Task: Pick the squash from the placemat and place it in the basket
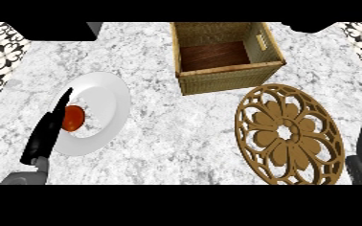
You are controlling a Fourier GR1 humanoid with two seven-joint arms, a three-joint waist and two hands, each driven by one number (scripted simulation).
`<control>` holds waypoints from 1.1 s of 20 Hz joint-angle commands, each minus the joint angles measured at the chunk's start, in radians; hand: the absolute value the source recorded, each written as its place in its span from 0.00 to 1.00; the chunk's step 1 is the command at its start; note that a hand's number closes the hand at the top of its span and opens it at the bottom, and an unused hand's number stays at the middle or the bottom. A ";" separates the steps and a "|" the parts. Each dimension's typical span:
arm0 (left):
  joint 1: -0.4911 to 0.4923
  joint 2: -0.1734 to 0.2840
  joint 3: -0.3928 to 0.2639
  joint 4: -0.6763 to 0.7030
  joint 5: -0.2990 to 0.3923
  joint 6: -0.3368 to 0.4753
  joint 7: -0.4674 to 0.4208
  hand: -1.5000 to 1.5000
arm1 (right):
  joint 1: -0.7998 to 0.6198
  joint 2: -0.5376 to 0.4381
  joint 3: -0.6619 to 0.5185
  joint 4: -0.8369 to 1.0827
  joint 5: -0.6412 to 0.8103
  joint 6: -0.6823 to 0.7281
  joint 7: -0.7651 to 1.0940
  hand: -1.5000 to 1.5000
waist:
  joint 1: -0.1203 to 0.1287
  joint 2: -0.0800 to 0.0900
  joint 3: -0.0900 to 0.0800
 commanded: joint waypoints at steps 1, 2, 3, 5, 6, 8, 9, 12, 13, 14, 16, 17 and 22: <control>0.047 -0.036 -0.017 0.059 0.001 -0.005 -0.056 0.50 | 0.013 0.042 0.069 0.076 0.075 -0.070 -0.018 1.00 | -0.002 0.006 -0.007; 0.031 -0.067 -0.037 0.056 -0.034 0.036 -0.035 0.50 | -0.028 -0.018 0.029 0.166 0.078 -0.068 -0.082 1.00 | 0.000 0.008 -0.007; 0.014 -0.060 -0.049 -0.050 -0.027 0.007 0.089 0.50 | 0.008 0.035 0.068 0.106 0.099 -0.082 -0.014 1.00 | -0.003 0.003 -0.006; 0.026 -0.021 -0.005 -0.004 0.008 -0.031 0.024 0.50 | 0.009 -0.019 0.073 0.179 0.144 -0.105 -0.097 1.00 | -0.001 0.006 -0.006; -0.027 0.004 0.022 0.037 0.035 -0.066 0.020 0.50 | 0.034 0.048 0.123 0.192 0.195 -0.180 -0.073 1.00 | -0.002 0.008 -0.007; -0.005 -0.025 0.017 0.067 0.004 -0.021 -0.031 0.50 | -0.003 0.048 0.091 0.262 0.161 -0.155 -0.086 0.00 | -0.005 0.006 -0.007; 0.011 -0.047 -0.021 0.013 -0.021 -0.013 0.017 0.50 | -0.013 0.071 0.086 0.318 0.179 -0.209 -0.095 0.00 | 0.002 0.007 -0.006; 0.019 -0.022 0.009 0.047 -0.008 -0.035 -0.029 0.50 | 0.007 0.123 0.077 0.316 0.181 -0.283 -0.099 0.00 | -0.004 0.006 -0.006; 0.016 -0.023 0.021 0.012 -0.009 -0.019 -0.009 0.50 | 0.008 0.143 0.105 0.379 0.220 -0.350 -0.147 0.00 | 0.003 0.008 -0.006; 0.013 -0.063 -0.016 0.021 -0.035 0.000 0.003 0.50 | -0.008 0.140 0.098 0.382 0.215 -0.345 -0.151 0.00 | -0.001 0.007 -0.006; -0.008 -0.006 0.054 0.066 0.016 -0.049 -0.024 0.50 | 0.000 0.149 0.086 0.333 0.217 -0.372 -0.134 0.00 | -0.008 0.005 -0.006; 0.010 -0.003 0.040 0.066 0.012 -0.060 -0.052 0.50 | -0.036 0.132 0.048 0.390 0.226 -0.442 -0.177 0.00 | 0.000 0.008 -0.007; 0.012 -0.027 0.036 0.052 -0.009 -0.031 -0.042 0.50 | 0.005 0.122 -0.044 0.363 0.229 -0.580 -0.138 0.00 | -0.010 0.005 -0.006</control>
